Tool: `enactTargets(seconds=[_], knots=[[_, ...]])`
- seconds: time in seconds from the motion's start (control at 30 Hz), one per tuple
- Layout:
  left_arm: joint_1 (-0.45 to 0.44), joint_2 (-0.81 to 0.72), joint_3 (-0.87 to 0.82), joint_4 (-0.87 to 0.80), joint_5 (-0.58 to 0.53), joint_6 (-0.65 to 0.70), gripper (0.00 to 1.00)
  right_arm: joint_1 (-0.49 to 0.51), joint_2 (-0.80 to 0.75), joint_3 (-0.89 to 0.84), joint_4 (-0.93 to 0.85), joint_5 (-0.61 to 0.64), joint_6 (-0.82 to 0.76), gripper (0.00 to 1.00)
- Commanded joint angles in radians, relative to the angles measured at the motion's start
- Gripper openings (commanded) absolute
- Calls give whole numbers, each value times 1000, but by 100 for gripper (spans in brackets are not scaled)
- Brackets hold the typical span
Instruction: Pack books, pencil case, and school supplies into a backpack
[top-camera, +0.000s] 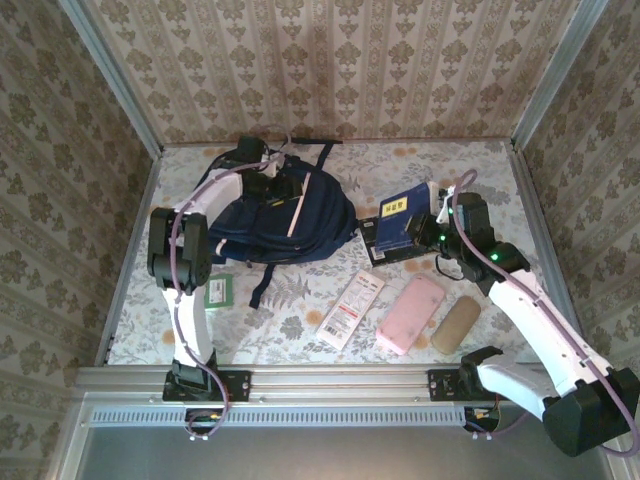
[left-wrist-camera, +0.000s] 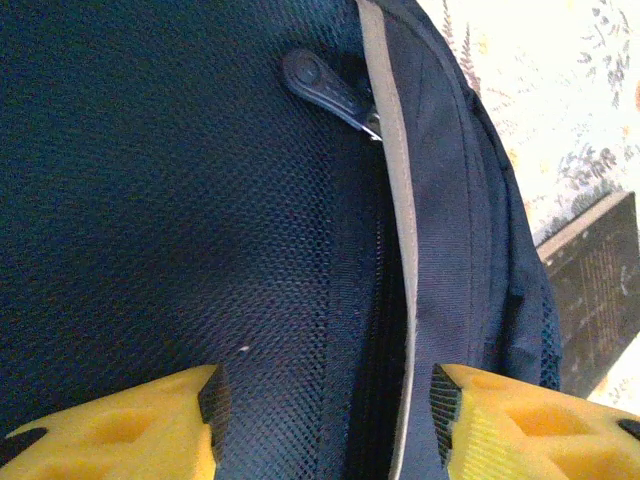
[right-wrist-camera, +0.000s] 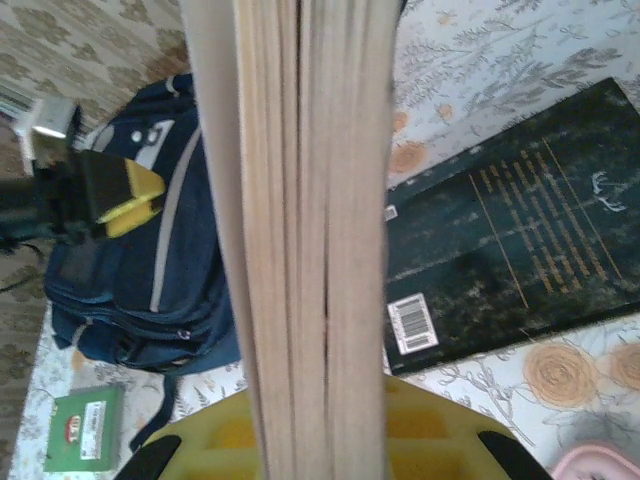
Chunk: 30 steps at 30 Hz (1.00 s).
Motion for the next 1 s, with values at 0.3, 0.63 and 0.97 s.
enactTargets(seconds=[0.3, 0.63, 0.97], knots=[[-38, 49, 6, 137, 225, -85, 43, -20, -24, -58, 116, -41, 39, 2], [-51, 126, 66, -2, 168, -21, 37, -21, -17, -52, 124, -77, 58, 5], [-55, 125, 177, -145, 104, 23, 0, -19, -64, -121, 203, -106, 88, 11]])
